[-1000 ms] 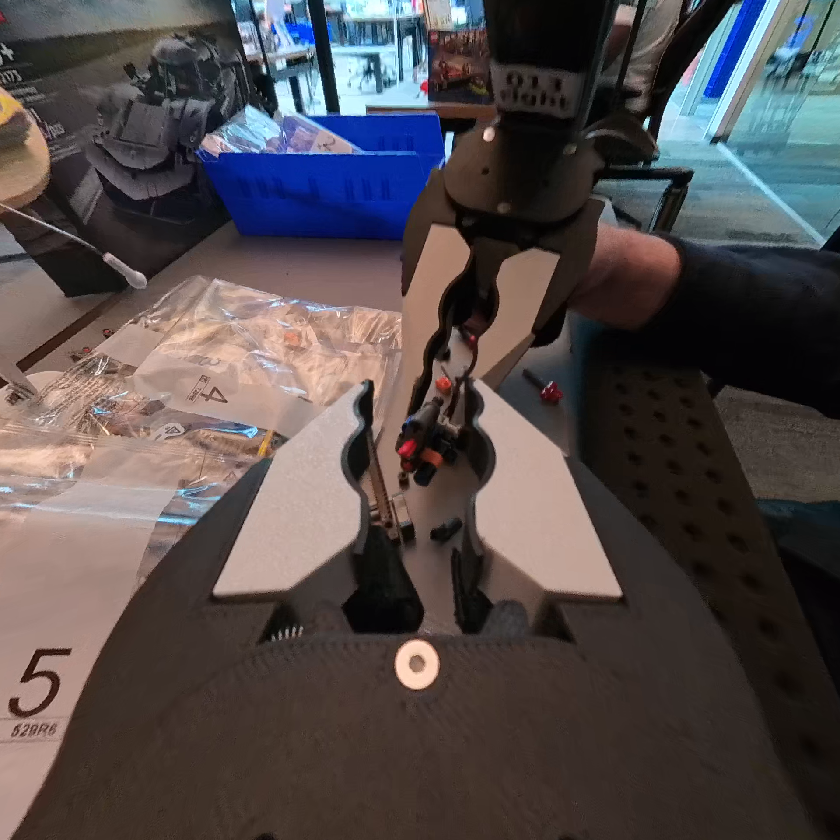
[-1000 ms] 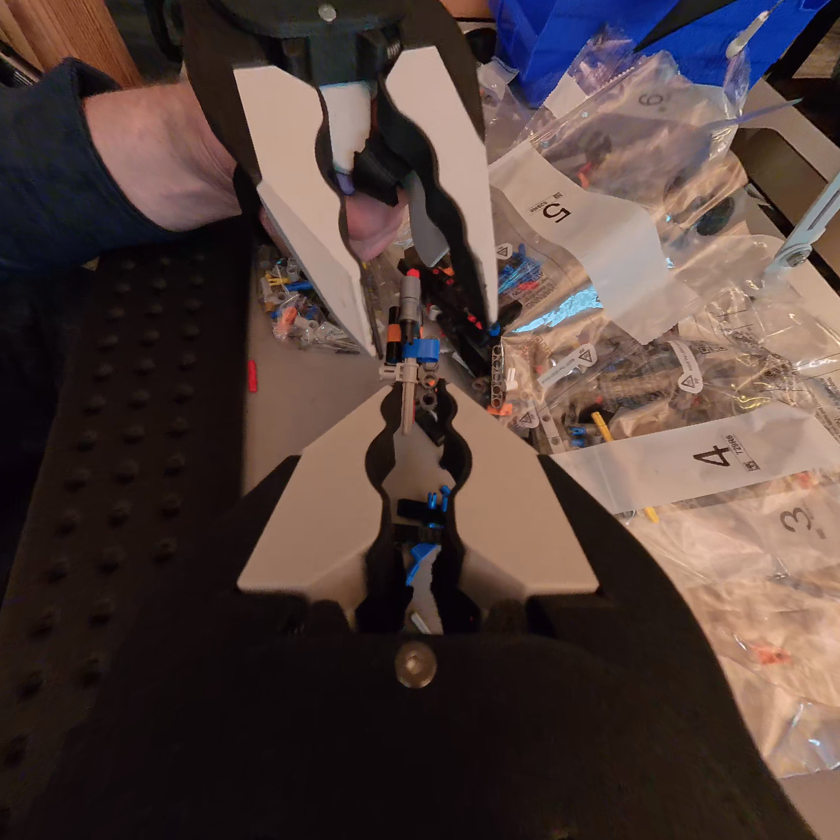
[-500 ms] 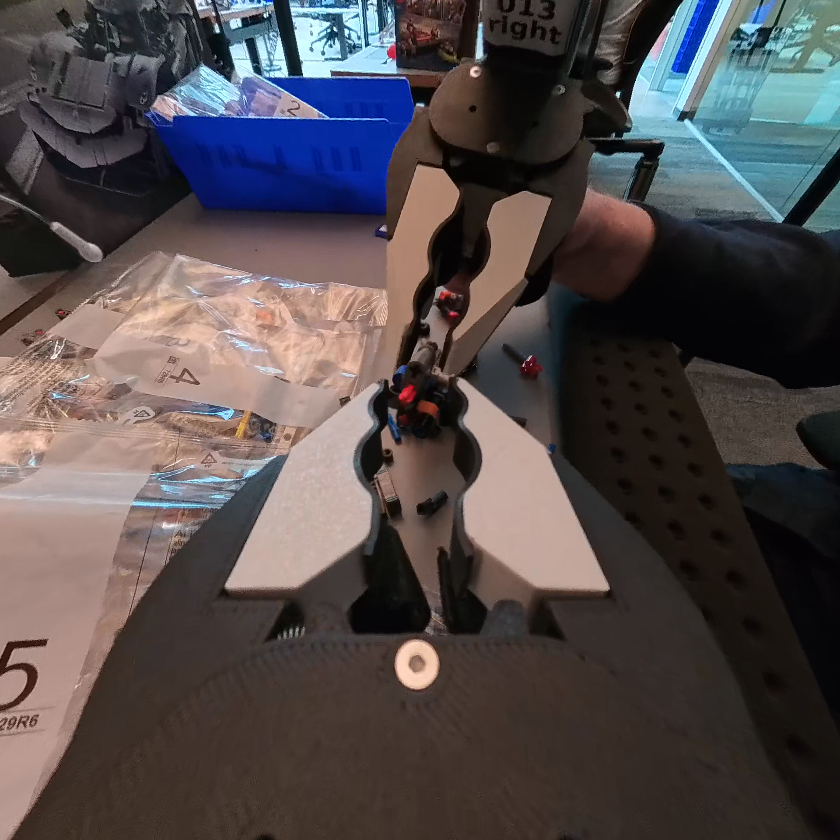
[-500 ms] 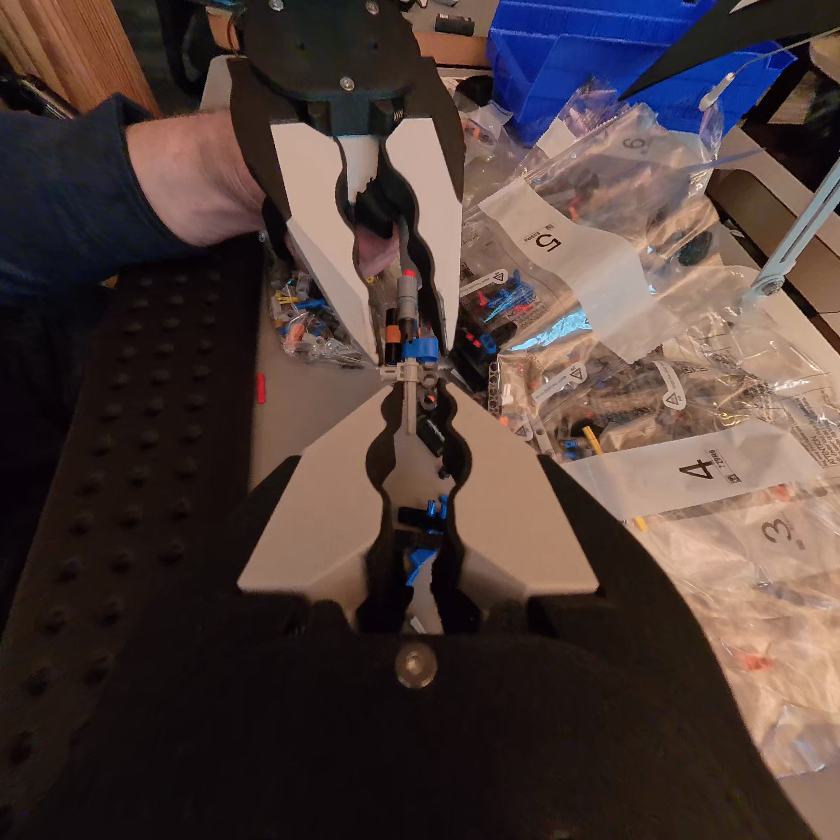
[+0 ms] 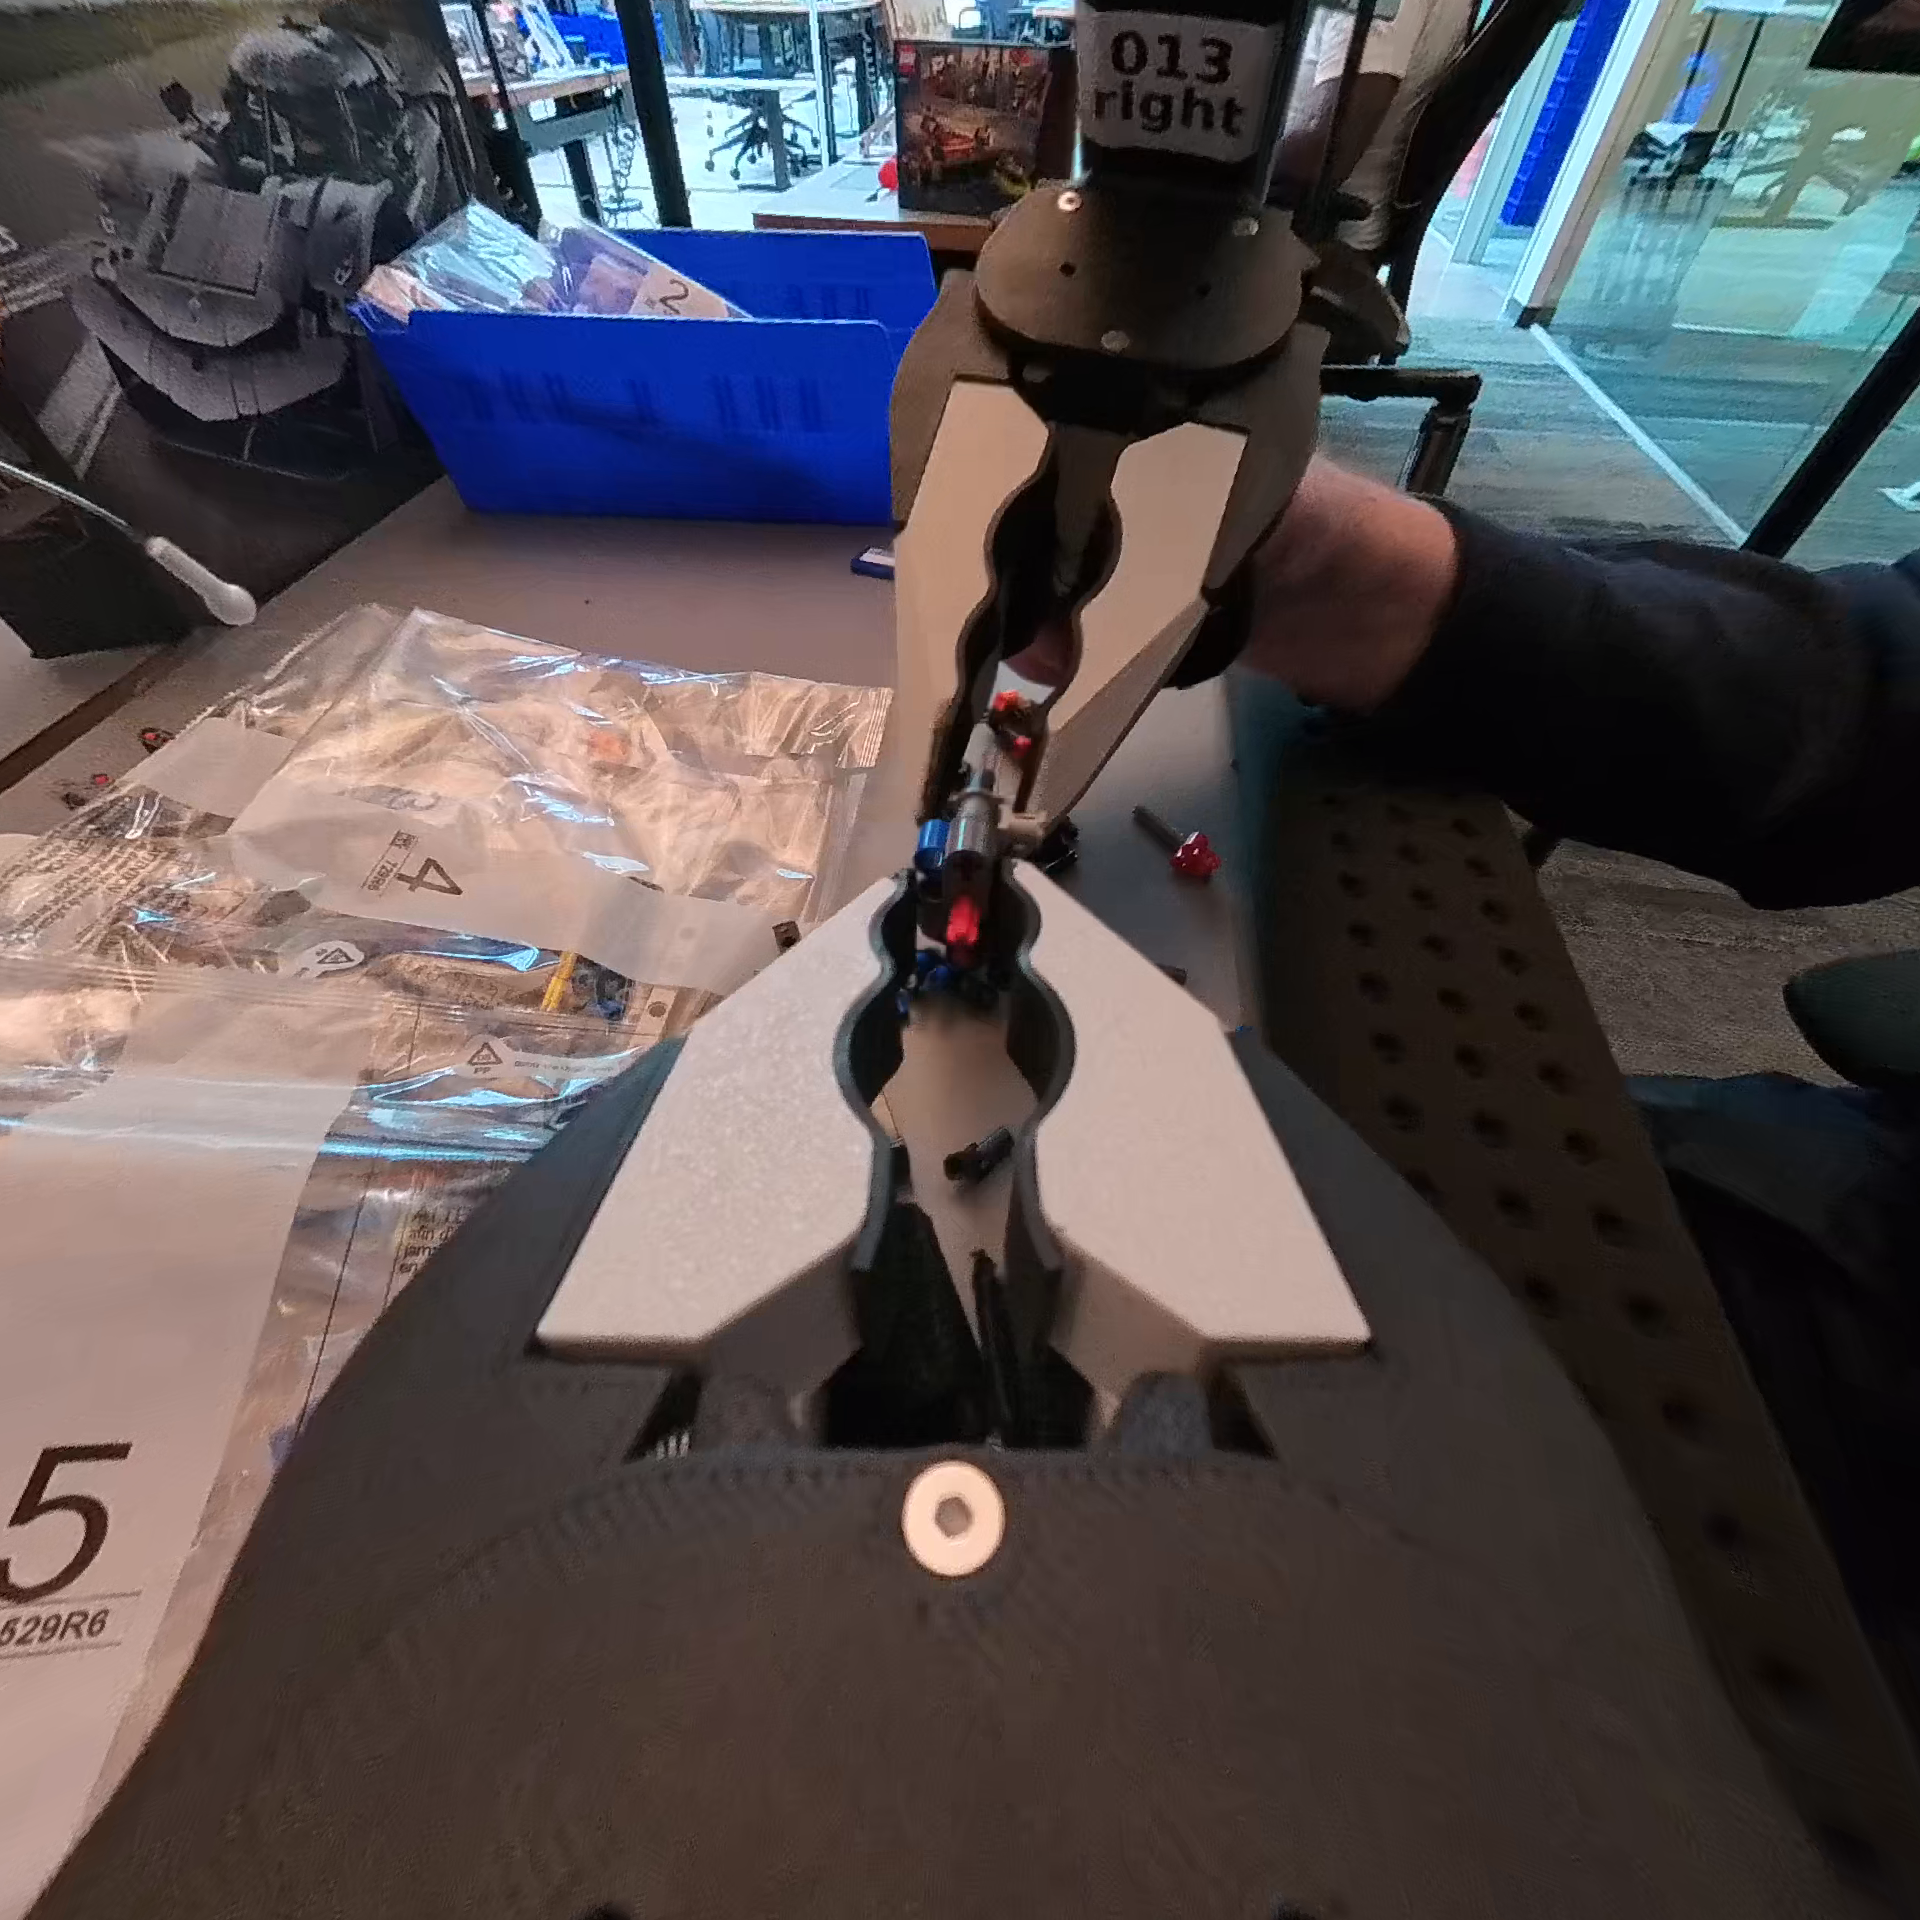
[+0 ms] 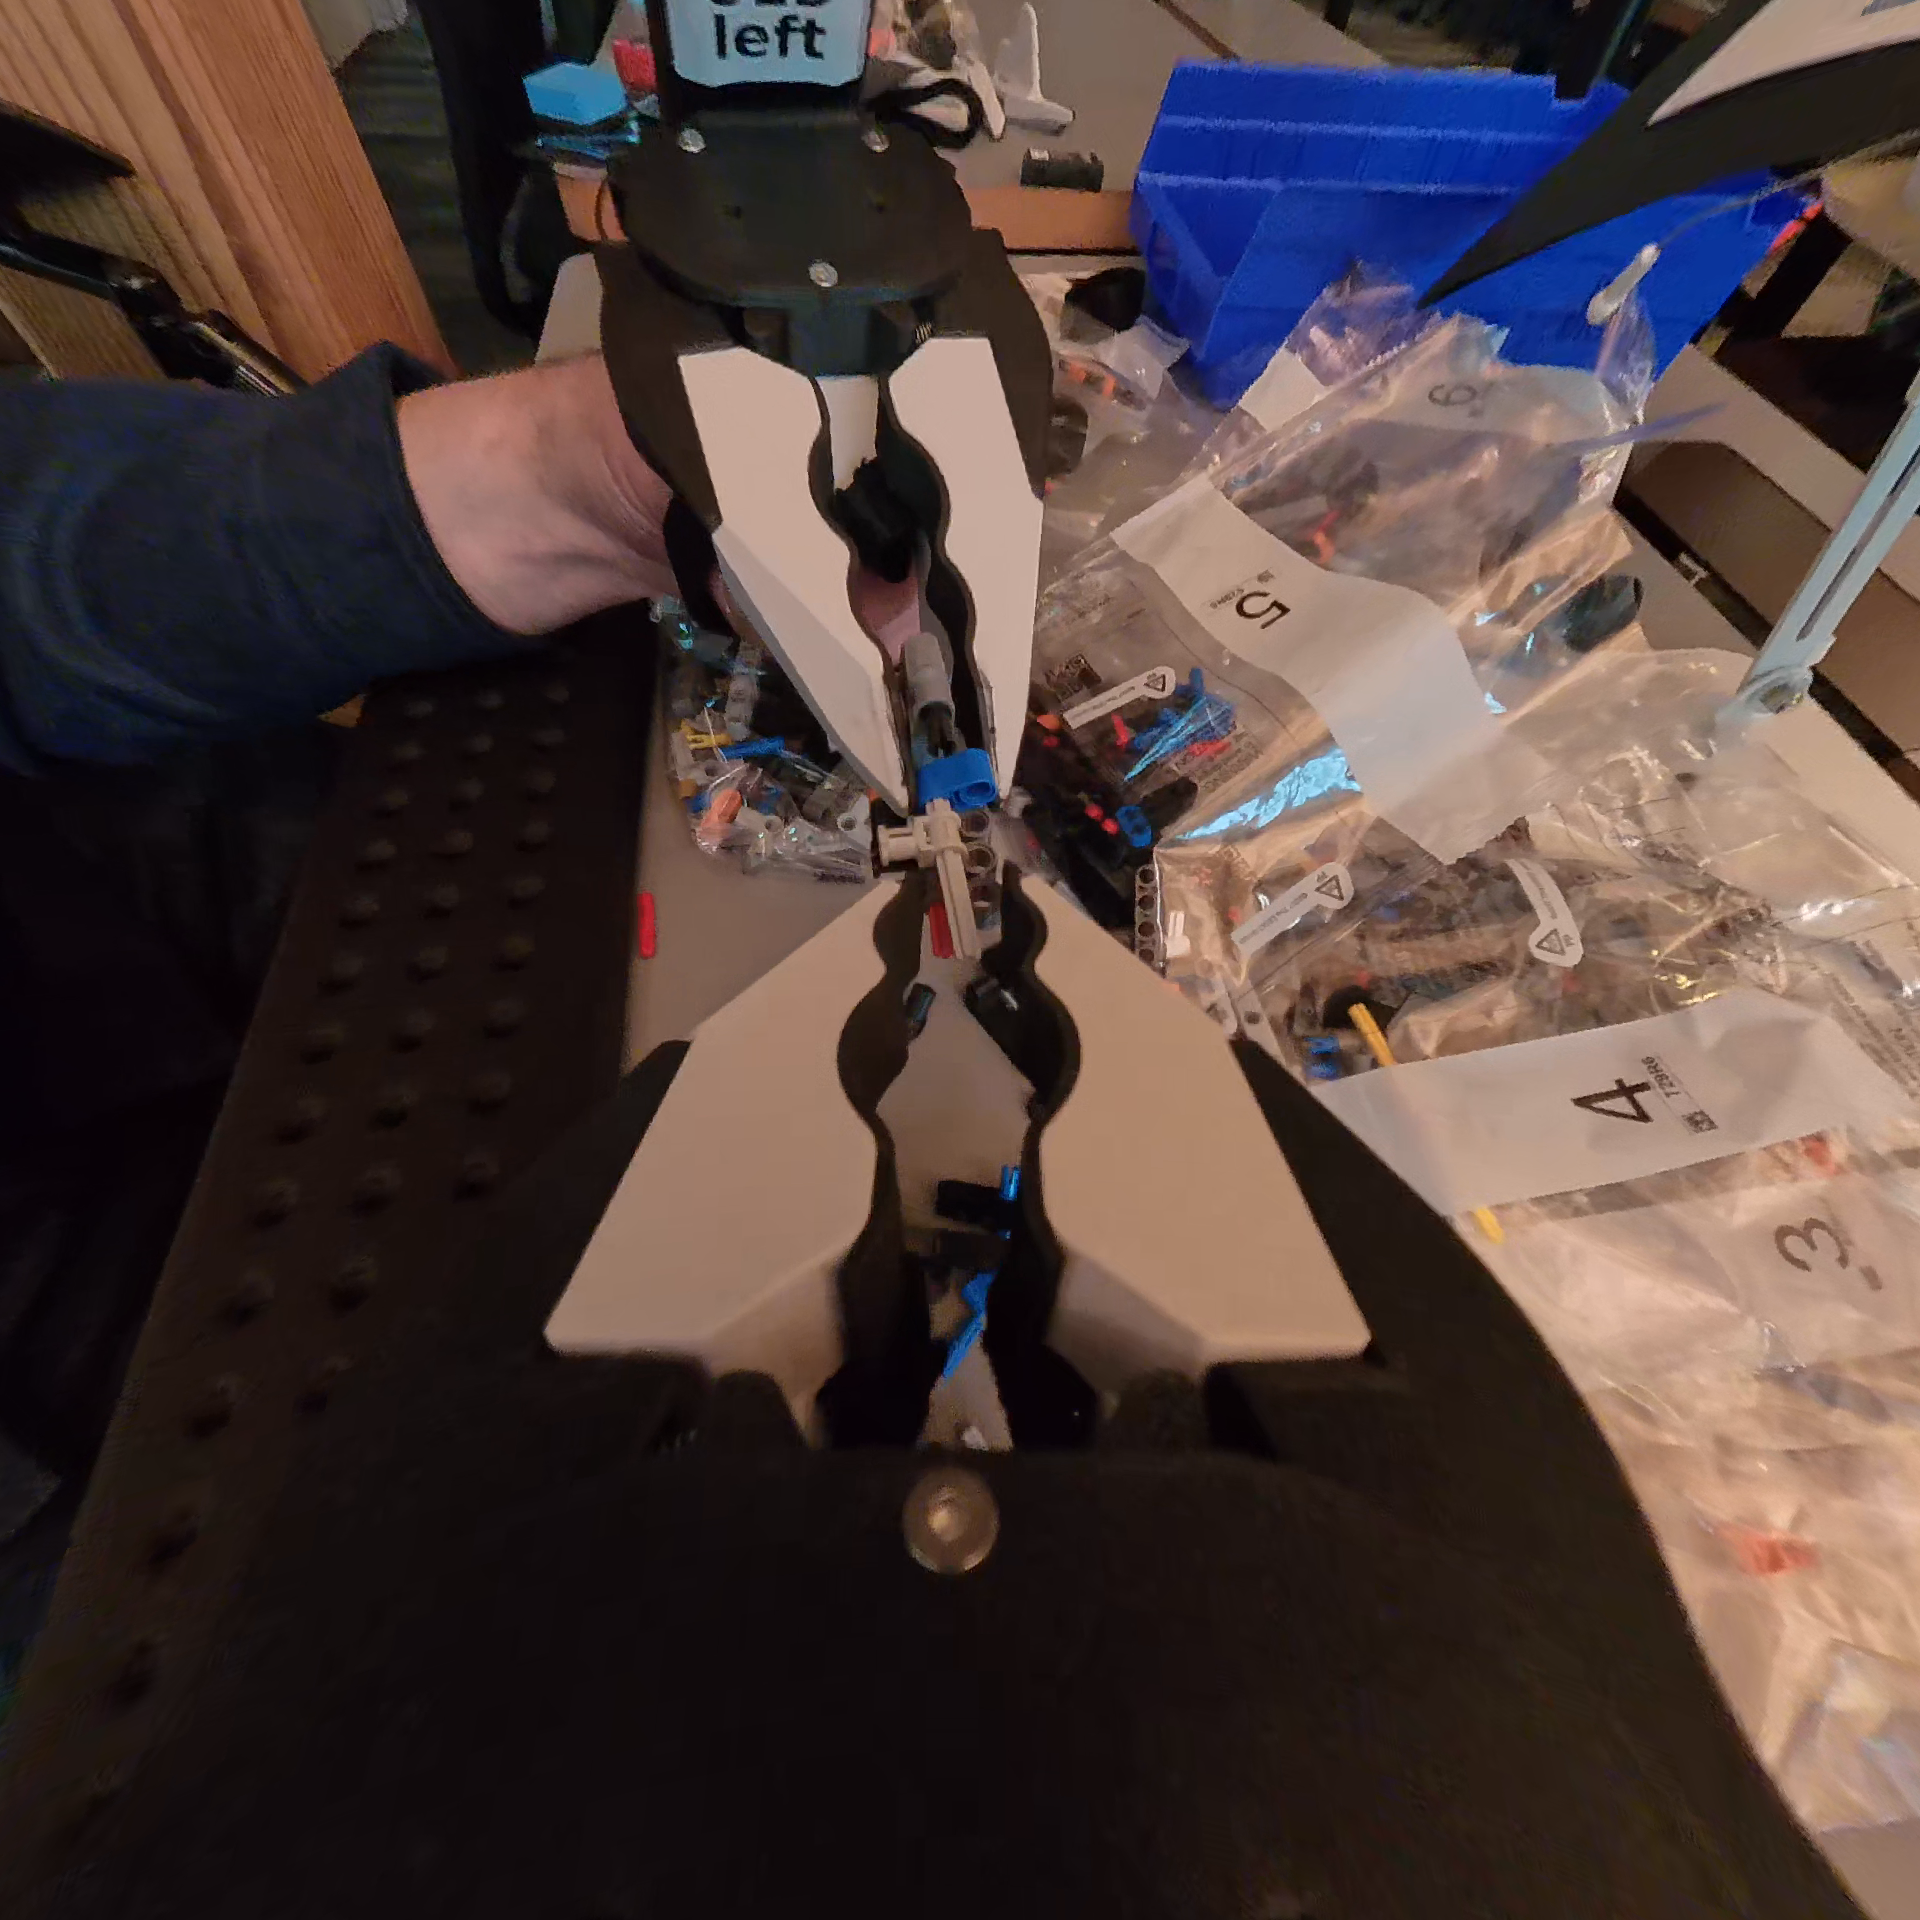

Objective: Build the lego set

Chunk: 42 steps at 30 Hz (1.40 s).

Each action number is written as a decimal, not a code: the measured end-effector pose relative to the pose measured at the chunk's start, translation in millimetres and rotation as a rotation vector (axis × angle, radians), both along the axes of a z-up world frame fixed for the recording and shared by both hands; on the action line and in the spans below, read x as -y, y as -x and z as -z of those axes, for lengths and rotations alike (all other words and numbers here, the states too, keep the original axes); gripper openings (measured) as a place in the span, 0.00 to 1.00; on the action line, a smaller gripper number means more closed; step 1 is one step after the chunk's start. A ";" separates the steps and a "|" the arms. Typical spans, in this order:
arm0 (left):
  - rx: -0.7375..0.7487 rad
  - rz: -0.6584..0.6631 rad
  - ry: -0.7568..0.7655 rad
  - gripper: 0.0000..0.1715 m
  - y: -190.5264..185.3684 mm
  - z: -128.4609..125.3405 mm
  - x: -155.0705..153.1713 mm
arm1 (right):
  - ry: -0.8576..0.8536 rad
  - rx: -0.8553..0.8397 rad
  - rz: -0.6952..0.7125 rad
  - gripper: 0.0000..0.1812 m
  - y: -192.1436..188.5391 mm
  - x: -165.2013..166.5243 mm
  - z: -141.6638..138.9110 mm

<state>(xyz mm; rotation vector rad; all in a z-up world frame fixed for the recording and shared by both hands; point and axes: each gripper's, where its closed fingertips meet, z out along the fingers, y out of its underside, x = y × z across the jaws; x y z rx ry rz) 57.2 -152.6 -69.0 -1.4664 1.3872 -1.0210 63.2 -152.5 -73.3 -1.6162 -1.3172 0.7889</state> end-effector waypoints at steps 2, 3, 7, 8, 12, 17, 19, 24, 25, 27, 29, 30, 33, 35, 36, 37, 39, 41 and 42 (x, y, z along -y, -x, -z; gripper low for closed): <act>-0.015 -0.011 -0.011 0.08 1.2 2.3 -1.9 | -0.014 0.008 0.011 0.07 -0.6 -1.7 1.7; -0.033 -0.026 -0.017 0.08 2.6 5.5 -4.6 | -0.011 0.017 0.013 0.07 -2.0 -2.3 3.6; -0.019 -0.027 -0.018 0.08 3.8 3.9 -5.3 | -0.055 -0.040 -0.005 0.00 -2.7 1.1 -8.5; -0.023 -0.031 -0.018 0.08 3.7 4.5 -6.1 | -0.051 -0.024 -0.003 0.00 -3.1 0.5 -5.3; -0.036 -0.032 -0.019 0.08 2.6 7.6 -6.4 | -0.049 0.006 -0.019 0.00 0.9 3.0 1.4; -0.012 -0.051 -0.016 0.08 5.2 3.5 -10.1 | -0.038 -0.008 0.004 0.00 -5.6 -1.5 -1.1; -0.008 -0.050 -0.015 0.08 5.2 2.9 -10.0 | -0.044 -0.014 0.002 0.00 -4.4 -1.2 -2.0; -0.012 -0.027 -0.024 0.08 2.3 3.6 -5.4 | -0.062 -0.009 0.035 0.08 -5.8 -6.4 -2.7; -0.015 -0.031 -0.028 0.08 2.2 3.7 -5.8 | -0.063 -0.008 0.027 0.07 -5.9 -5.0 -2.6; -0.008 -0.026 -0.022 0.08 1.7 3.1 -5.3 | -0.054 0.001 0.017 0.05 -4.8 -3.7 0.3; -0.008 -0.027 -0.023 0.09 1.3 3.2 -5.4 | -0.052 0.020 0.008 0.02 -2.4 -2.0 4.1; -0.015 -0.030 -0.024 0.09 1.2 4.6 -5.8 | -0.061 0.030 0.014 0.01 -2.2 -2.7 5.3; -0.017 -0.024 -0.027 0.09 1.5 4.9 -5.0 | -0.036 0.029 0.011 0.01 -2.6 -1.8 4.9; -0.013 -0.020 -0.049 0.08 1.6 2.3 -3.6 | -0.024 0.017 -0.002 0.01 -2.8 0.3 3.0; -0.018 -0.014 -0.055 0.08 1.6 2.8 -2.4 | -0.021 0.021 -0.007 0.01 -3.3 1.5 3.4; -0.016 -0.010 -0.049 0.08 1.5 2.6 -1.7 | -0.024 0.024 -0.009 0.01 -3.7 2.1 3.4; -0.025 0.005 -0.053 0.08 1.3 3.3 0.8 | -0.009 0.026 -0.023 0.01 -4.7 4.5 4.0; -0.014 0.011 -0.050 0.08 0.7 1.5 2.5 | -0.010 0.019 -0.031 0.01 -5.8 6.1 1.8; -0.010 0.023 -0.041 0.08 1.3 1.0 4.1 | -0.017 0.018 -0.037 0.01 -5.7 7.8 0.8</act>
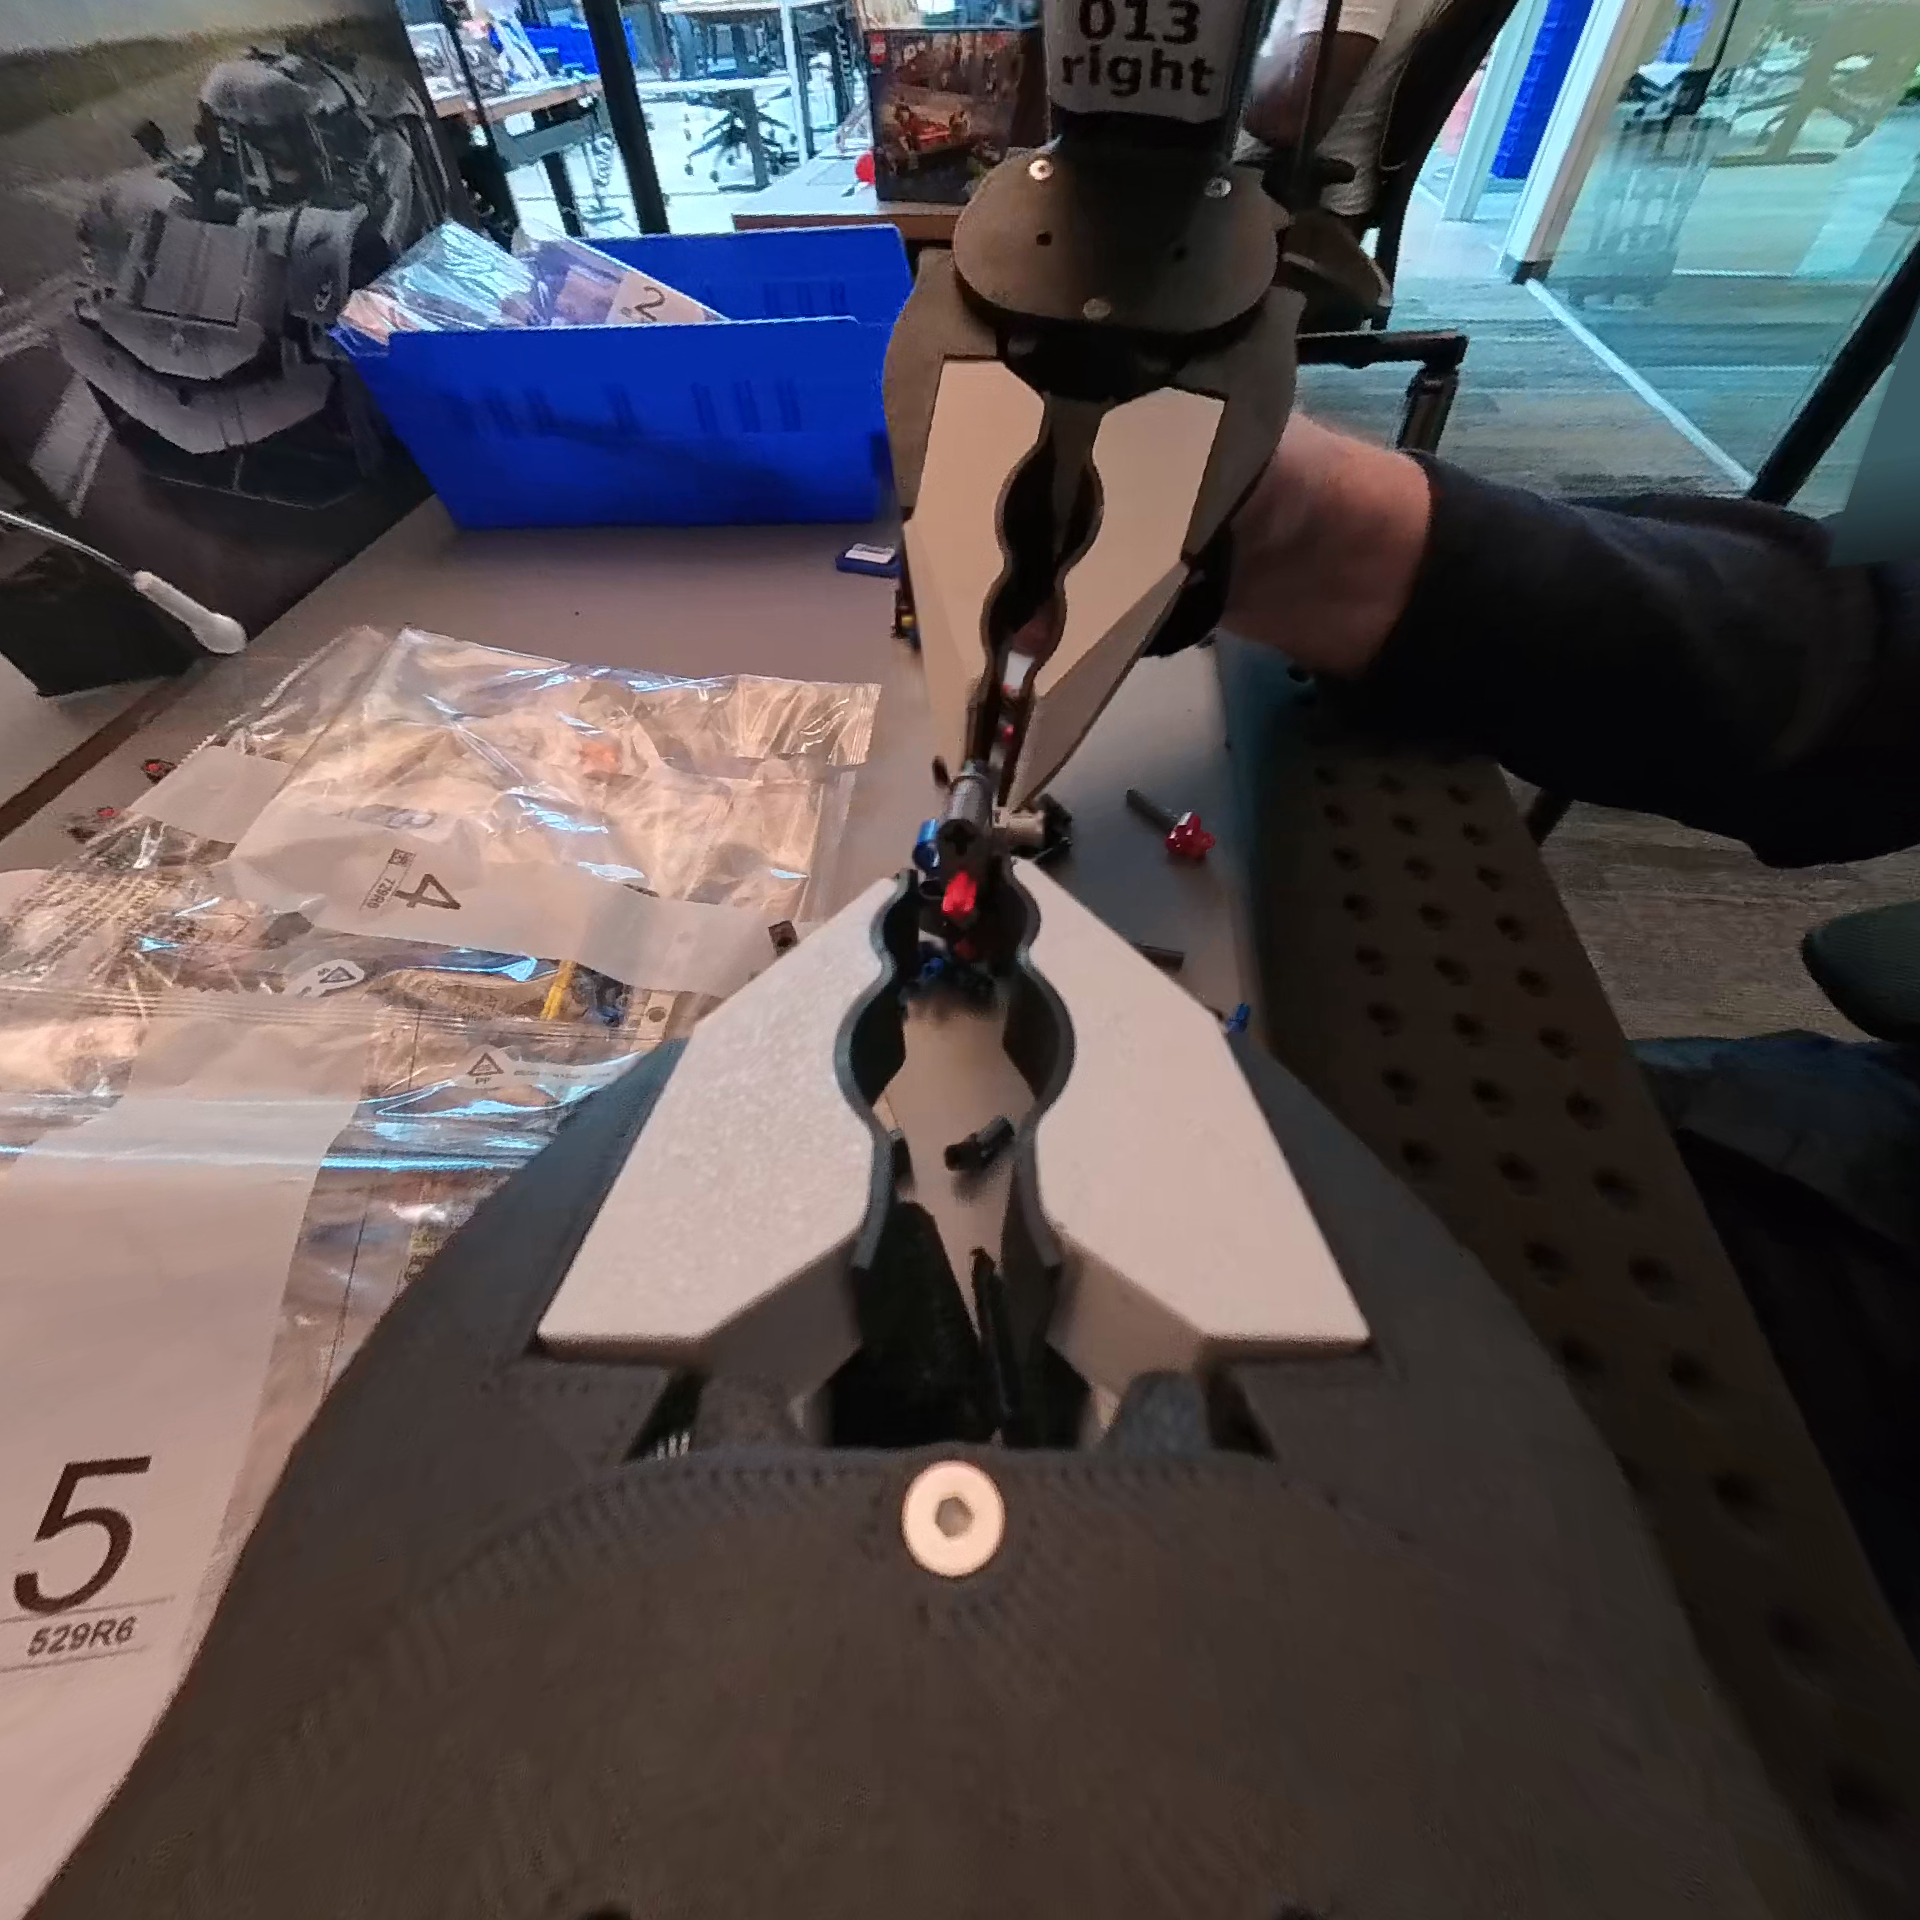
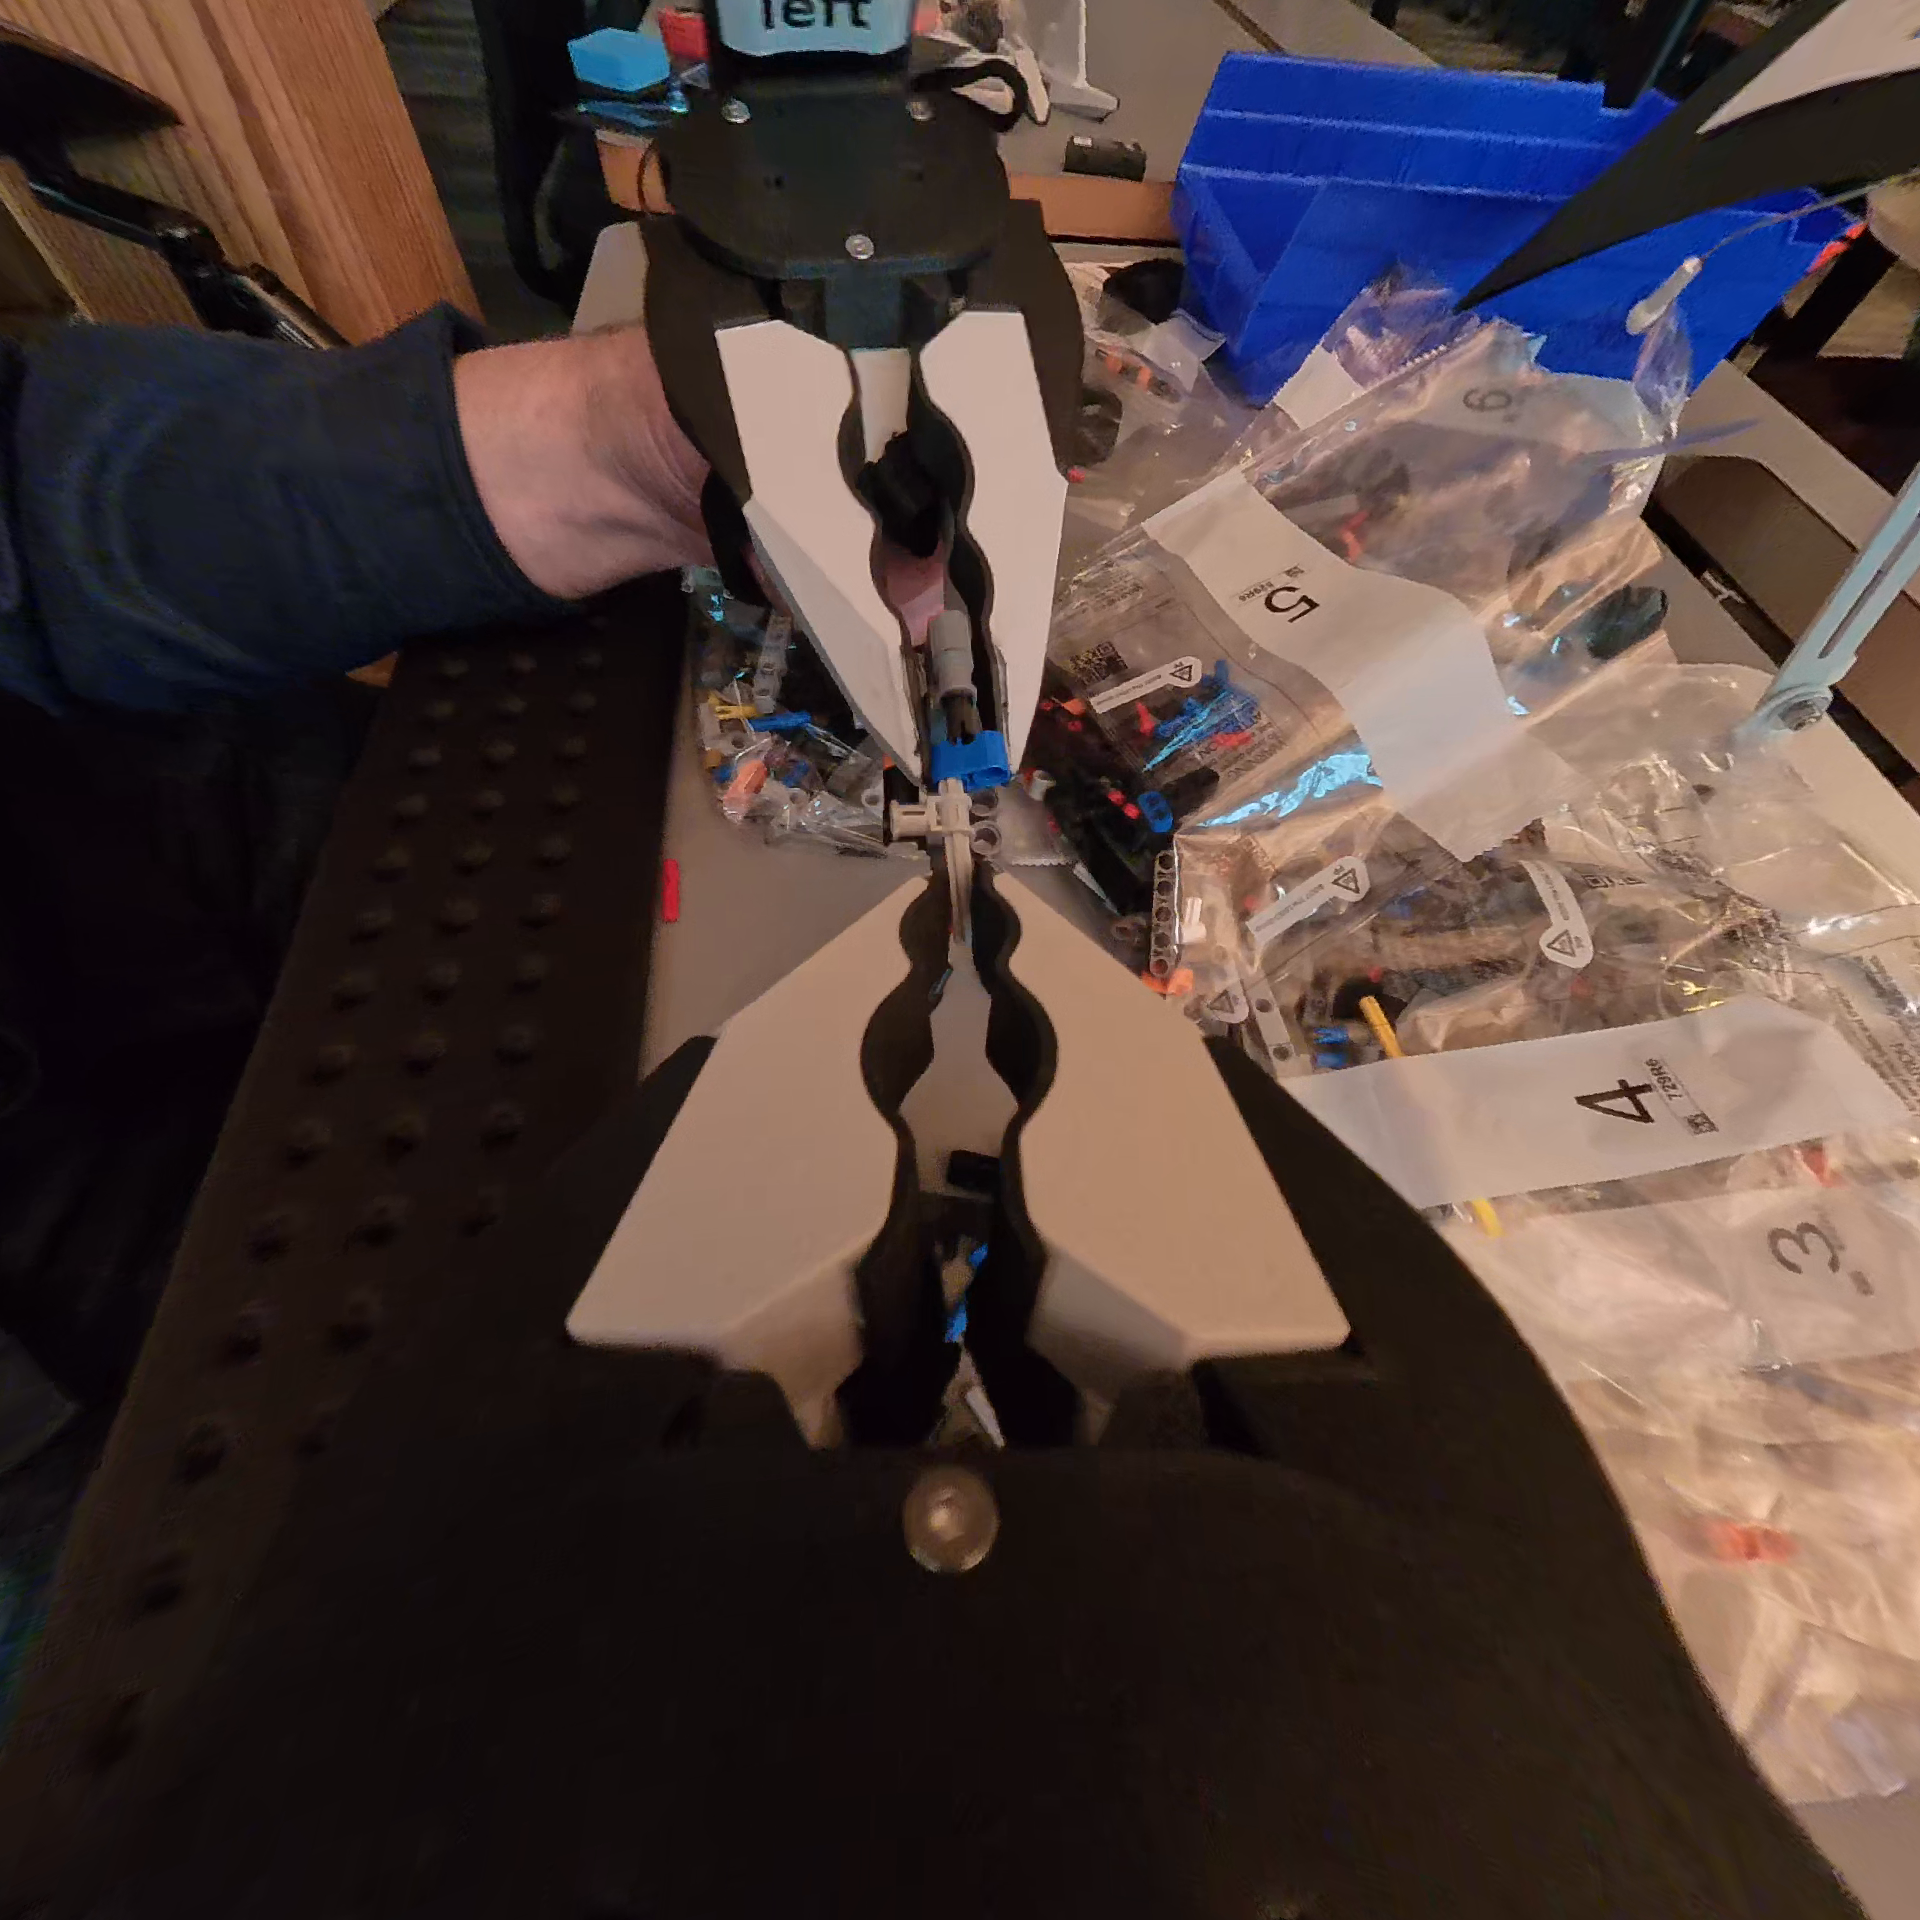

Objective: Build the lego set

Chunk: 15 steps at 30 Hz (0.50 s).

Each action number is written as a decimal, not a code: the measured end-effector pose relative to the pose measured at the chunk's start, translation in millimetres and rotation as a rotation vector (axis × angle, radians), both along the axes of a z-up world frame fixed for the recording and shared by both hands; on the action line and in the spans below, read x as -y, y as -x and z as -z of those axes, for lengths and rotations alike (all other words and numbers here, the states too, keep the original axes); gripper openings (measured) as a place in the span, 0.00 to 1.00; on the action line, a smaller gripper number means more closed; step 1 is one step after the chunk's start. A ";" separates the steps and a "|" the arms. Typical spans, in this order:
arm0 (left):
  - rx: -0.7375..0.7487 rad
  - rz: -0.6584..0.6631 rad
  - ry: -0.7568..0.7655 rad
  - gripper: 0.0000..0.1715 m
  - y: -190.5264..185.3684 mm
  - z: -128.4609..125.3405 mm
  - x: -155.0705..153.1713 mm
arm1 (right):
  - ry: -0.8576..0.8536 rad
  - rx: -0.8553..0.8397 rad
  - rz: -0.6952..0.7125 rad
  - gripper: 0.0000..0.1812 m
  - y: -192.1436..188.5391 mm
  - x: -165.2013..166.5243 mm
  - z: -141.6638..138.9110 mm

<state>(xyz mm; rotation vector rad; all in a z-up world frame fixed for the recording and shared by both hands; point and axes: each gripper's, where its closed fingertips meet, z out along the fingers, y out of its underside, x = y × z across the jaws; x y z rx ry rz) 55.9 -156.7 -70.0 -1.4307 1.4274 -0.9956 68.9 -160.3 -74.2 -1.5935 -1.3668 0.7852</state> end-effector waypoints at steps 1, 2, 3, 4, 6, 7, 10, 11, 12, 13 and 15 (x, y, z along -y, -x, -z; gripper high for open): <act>0.002 0.004 0.005 0.07 0.7 -0.2 0.3 | -0.007 0.004 -0.001 0.01 0.5 0.7 0.3; 0.003 0.000 0.003 0.07 1.0 -0.5 -0.2 | -0.009 0.007 0.004 0.01 0.3 0.3 0.6; 0.008 0.003 0.012 0.07 0.8 -0.9 0.5 | -0.007 0.006 0.001 0.01 -0.1 0.8 0.0; 0.013 0.011 0.025 0.08 0.8 -1.0 1.2 | -0.004 0.002 -0.004 0.01 -0.6 1.8 -0.7; 0.023 0.021 0.027 0.07 2.4 -3.4 2.4 | -0.006 -0.005 -0.011 0.01 -0.4 3.3 -2.5; 0.030 0.028 0.035 0.07 2.9 -3.9 3.1 | -0.003 -0.010 -0.016 0.01 -1.2 4.2 -3.2; 0.040 0.037 0.039 0.07 5.2 -6.6 4.2 | 0.008 -0.027 -0.025 0.01 -3.3 5.8 -6.3; 0.033 0.029 0.035 0.07 6.0 -5.3 2.7 | 0.003 -0.015 -0.017 0.01 -3.4 4.4 -4.4; 0.029 0.027 0.039 0.07 6.0 -4.2 2.3 | 0.006 -0.010 -0.014 0.01 -3.9 3.8 -3.4; 0.030 0.034 0.045 0.07 5.7 -4.1 3.3 | 0.009 -0.015 -0.017 0.01 -4.3 4.5 -4.4; 0.019 0.026 0.052 0.07 6.6 -1.8 1.5 | -0.014 -0.005 0.002 0.01 -3.4 1.8 -4.1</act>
